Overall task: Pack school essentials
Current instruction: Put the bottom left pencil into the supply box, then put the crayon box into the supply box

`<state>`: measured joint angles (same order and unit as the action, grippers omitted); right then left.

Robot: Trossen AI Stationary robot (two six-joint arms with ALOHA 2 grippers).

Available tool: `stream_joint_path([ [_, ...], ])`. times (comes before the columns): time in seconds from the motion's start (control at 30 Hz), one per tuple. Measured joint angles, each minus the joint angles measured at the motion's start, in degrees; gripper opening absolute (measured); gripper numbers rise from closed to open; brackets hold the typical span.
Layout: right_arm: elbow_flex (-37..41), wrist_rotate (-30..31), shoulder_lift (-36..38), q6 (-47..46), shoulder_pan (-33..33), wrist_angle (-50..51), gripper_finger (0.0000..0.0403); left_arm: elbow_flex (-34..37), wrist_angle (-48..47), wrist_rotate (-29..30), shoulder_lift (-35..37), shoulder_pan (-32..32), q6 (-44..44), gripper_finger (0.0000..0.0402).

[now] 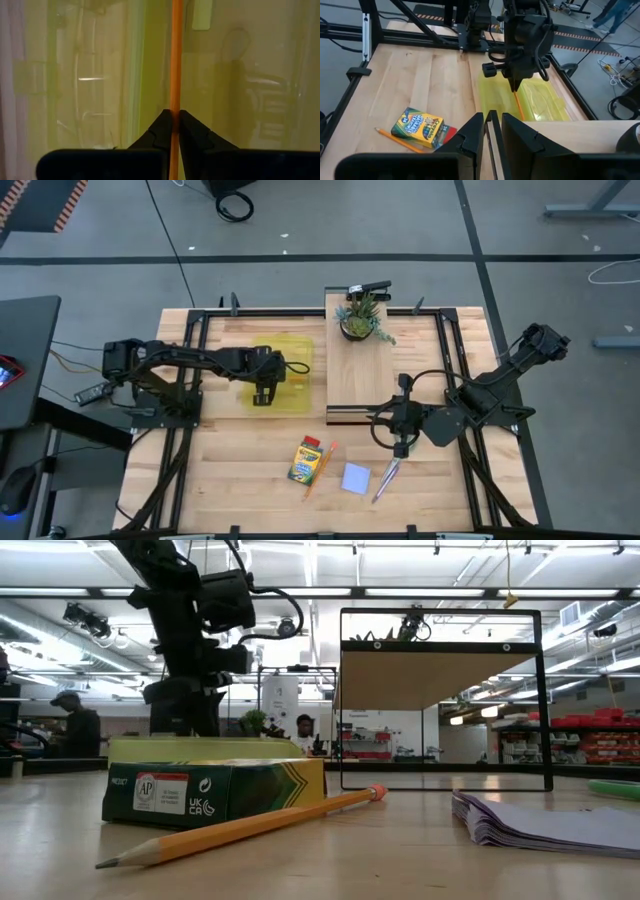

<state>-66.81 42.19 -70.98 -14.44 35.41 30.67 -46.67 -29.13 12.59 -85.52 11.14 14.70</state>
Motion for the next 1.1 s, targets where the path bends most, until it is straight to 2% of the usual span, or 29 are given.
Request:
stream_joint_path([
  [0.37, 0.0, -0.1, 0.0, -0.4, 0.0, -0.9, 0.0076, 3.2, 3.0, 0.1, 0.0, -0.5, -2.7, 0.0036],
  [0.73, 0.0, -0.2, 0.0, -1.9, 0.0, -0.9, 0.0076, 3.2, 2.6, 1.7, 0.2, -0.5, -3.2, 0.0121],
  [0.93, 0.0, -0.5, 0.0, -1.6, 0.0, -0.2, 0.0076, 3.2, 1.8, 2.8, 5.0, -3.7, -5.0, 0.0131],
  [1.1, 0.0, -3.7, -0.1, -0.1, 0.0, -0.2, 0.0076, 3.2, -0.5, 4.4, 8.3, -9.0, -6.9, 0.0123],
])
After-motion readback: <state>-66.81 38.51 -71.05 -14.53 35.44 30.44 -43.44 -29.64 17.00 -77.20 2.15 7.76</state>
